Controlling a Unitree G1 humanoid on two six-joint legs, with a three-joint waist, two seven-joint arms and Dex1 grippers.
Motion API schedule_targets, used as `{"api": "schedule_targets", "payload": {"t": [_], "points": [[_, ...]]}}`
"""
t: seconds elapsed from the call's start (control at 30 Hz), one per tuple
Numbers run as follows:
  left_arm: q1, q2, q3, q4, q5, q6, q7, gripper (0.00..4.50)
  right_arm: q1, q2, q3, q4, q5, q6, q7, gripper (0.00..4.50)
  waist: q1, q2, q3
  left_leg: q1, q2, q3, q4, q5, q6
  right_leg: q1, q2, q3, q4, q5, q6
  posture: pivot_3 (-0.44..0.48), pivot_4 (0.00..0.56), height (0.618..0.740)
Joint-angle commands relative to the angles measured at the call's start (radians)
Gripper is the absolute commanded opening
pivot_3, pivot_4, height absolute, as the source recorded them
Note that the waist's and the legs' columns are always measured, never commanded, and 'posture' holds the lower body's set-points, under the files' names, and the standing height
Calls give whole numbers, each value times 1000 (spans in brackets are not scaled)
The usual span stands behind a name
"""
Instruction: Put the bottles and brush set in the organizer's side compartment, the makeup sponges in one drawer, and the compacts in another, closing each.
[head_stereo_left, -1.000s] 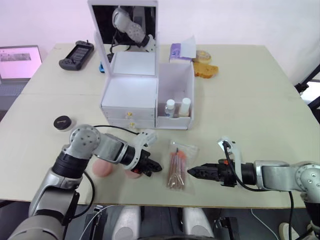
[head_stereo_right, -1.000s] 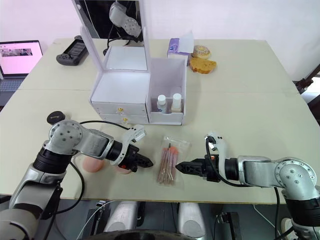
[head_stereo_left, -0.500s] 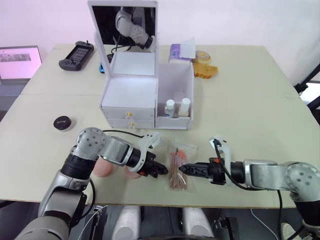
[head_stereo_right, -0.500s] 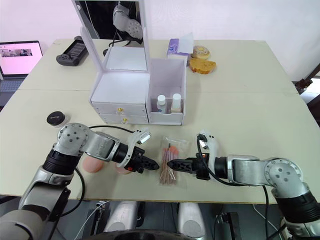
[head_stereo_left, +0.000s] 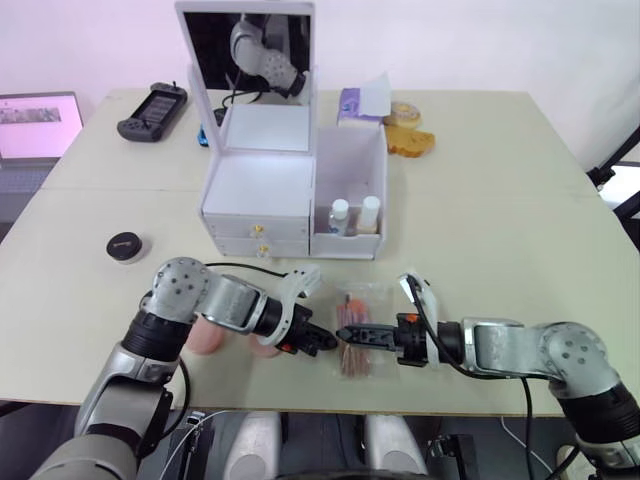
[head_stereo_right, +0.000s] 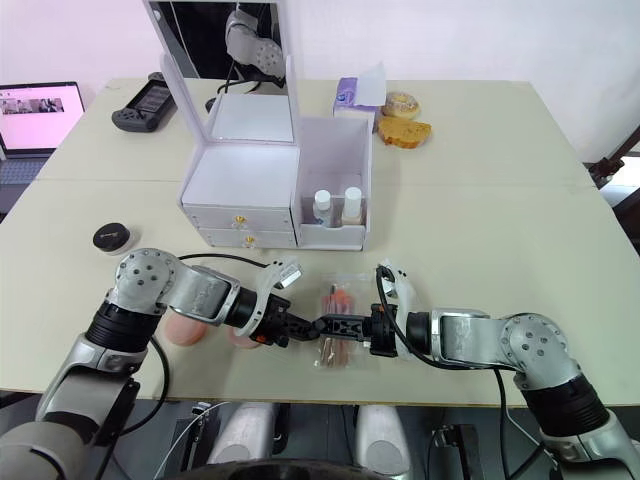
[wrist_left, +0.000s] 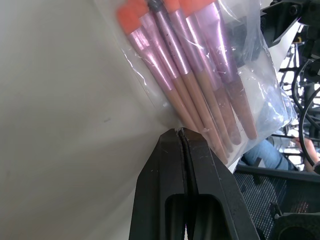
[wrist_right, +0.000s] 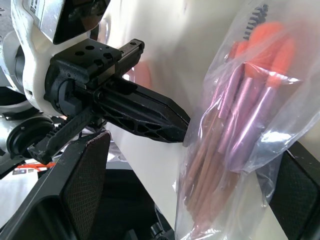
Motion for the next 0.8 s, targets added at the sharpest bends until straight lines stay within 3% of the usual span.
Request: {"api": "schedule_targets", "payload": {"t": [0.03, 0.13, 0.3, 0.33, 0.53, 0.7, 0.8], "points": [[4, 14, -19, -15, -48, -26, 15, 0, 6, 22, 40, 22, -17, 14, 3, 3961, 0, 0, 0, 0, 0, 0, 0, 0, 0, 0, 0, 0, 0, 0, 0, 0, 150, 740], [6, 25, -31, -17, -69, -39, 24, 0, 1, 41, 44, 47, -24, 16, 11, 2821, 0, 0, 0, 0, 0, 0, 0, 0, 0, 0, 0, 0, 0, 0, 0, 0, 150, 740], [-2, 51, -54, -28, -82, -56, 21, 0, -10, 49, 44, 75, -48, 36, 38, 239, 0, -1, -1, -1, 0, 0, 0, 0, 0, -1, 0, 0, -1, 0, 0, 0, 150, 740], [-7, 54, -57, -32, -73, -56, 17, 0, -12, 49, 41, 78, -49, 40, 45, 9, 1, -1, -1, -1, 0, 0, 0, 0, 0, -1, 0, 0, 0, 0, 0, 0, 150, 740], [-27, 90, -60, -62, -68, -65, 0, 0, -14, 36, 5, 81, -31, 43, 78, 9, 2, -1, -1, -1, 0, 0, 0, 0, 0, -1, 0, 0, -1, 0, 0, 0, 150, 740], [-33, 149, -50, -67, -186, -121, -5, 0, -3, 8, -23, 60, -13, 51, 116, 9, 3, -1, -1, -2, 0, 0, 0, 0, 0, -1, 0, 0, -1, 0, 0, 0, 150, 740], [-29, 213, -48, -90, -308, -186, -6, 907, 3, -18, -42, 37, 13, 57, 144, 0, 3, -1, 0, -3, 0, 0, 0, 0, 0, -2, 0, 0, -1, 0, 0, 0, 150, 740]]}}
